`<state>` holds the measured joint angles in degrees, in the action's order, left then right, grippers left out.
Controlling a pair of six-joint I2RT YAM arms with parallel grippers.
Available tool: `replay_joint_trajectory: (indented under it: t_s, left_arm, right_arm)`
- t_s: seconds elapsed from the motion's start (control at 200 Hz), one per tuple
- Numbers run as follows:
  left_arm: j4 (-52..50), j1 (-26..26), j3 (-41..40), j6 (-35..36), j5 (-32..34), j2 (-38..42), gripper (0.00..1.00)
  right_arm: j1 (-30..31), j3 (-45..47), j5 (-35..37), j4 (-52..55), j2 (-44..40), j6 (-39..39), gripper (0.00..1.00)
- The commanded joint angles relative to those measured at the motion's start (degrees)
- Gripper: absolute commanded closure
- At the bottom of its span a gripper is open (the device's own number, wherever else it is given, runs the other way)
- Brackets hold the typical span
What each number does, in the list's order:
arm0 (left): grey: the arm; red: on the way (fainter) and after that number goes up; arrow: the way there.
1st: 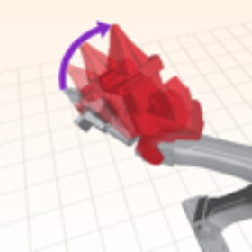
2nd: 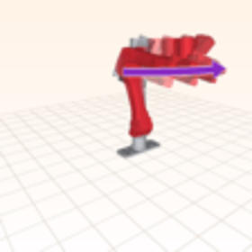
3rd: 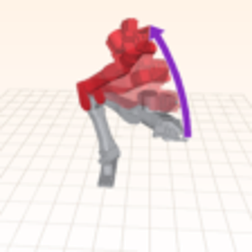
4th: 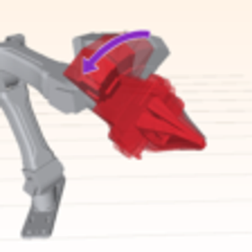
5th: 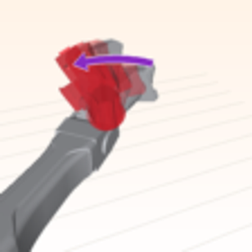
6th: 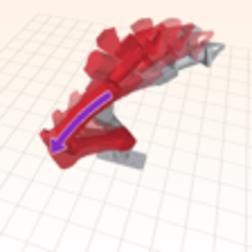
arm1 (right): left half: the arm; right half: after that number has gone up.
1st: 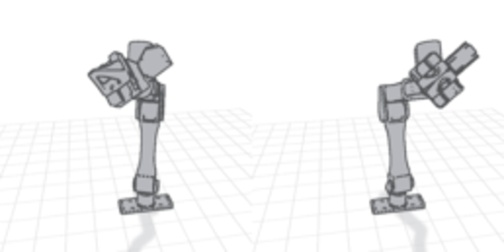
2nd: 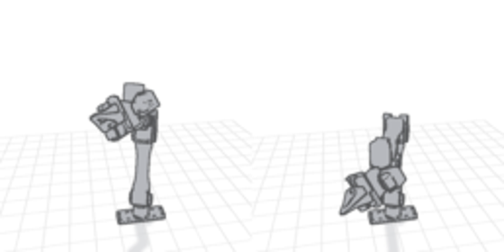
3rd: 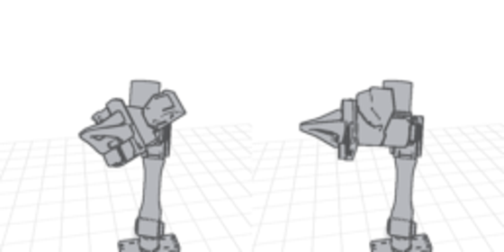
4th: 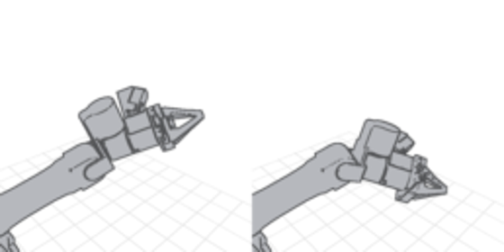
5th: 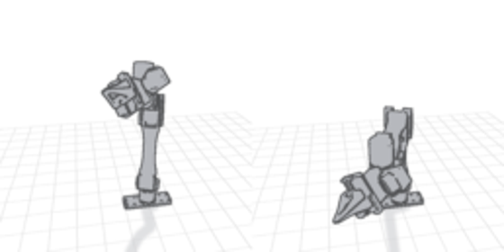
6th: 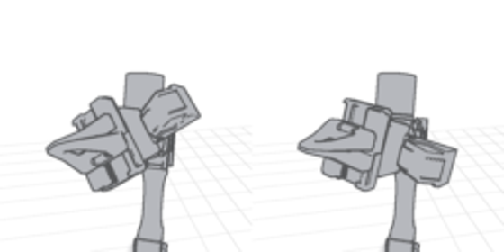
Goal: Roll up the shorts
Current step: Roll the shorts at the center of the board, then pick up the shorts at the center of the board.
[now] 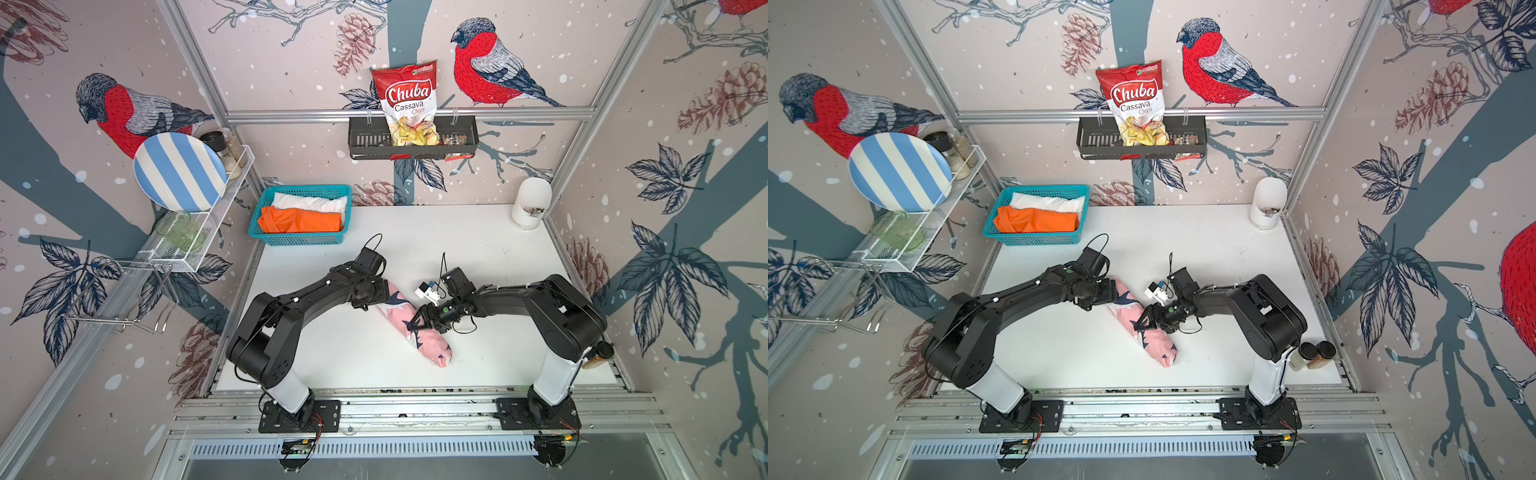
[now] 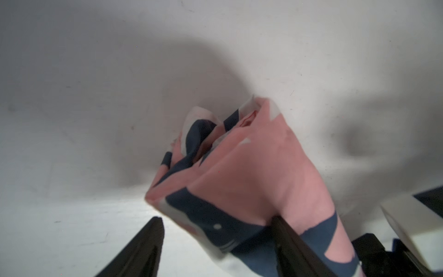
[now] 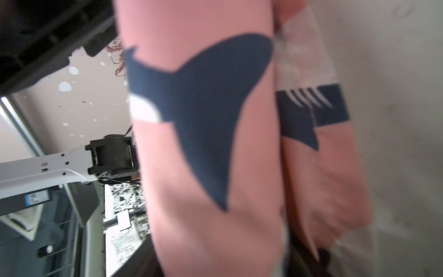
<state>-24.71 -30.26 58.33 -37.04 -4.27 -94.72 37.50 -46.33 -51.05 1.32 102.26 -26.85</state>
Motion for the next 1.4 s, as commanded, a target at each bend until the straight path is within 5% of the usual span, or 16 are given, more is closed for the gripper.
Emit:
replay_joint_trajectory:
  t_s: [0.0,0.12,0.34,0.41,0.525,0.595,0.795,1.085,1.396]
  left_arm:
    - [1.56,0.43,0.56,0.94,1.77,-1.70,0.29]
    - [1.67,1.27,0.59,1.65,1.90,-3.40,0.31]
    - [2.55,3.10,0.10,2.89,1.63,-6.86,0.31]
    - [2.50,3.21,0.21,3.10,1.87,-7.28,0.31]
    - [2.08,3.37,0.72,3.08,2.15,-7.15,0.32]
    - [1.49,3.22,1.52,2.27,2.47,-5.41,0.32]
    - [-5.25,0.34,4.80,-1.27,6.53,2.10,0.29]
    - [-2.55,-3.73,-2.81,-16.76,1.54,12.04,0.21]
    - [-2.03,-12.90,1.27,-28.22,5.25,1.34,0.16]
  right_arm:
    - [1.26,-0.50,18.08,11.04,-4.23,2.36,0.17]
    - [3.90,1.24,30.81,17.93,-12.30,1.57,0.14]
    - [5.74,9.38,36.93,21.58,-26.45,-3.10,0.17]
    - [5.31,11.27,38.37,21.38,-28.18,-3.60,0.30]
    - [4.69,13.63,36.82,18.90,-28.13,-3.57,0.65]
    - [4.68,14.36,34.26,16.59,-27.50,-4.44,0.75]
    - [7.63,17.65,27.17,3.16,-28.01,-17.48,0.73]
    - [17.17,21.08,40.53,-12.01,-29.66,-42.87,0.74]
    - [23.57,19.78,47.61,-13.29,-26.69,-50.70,0.65]
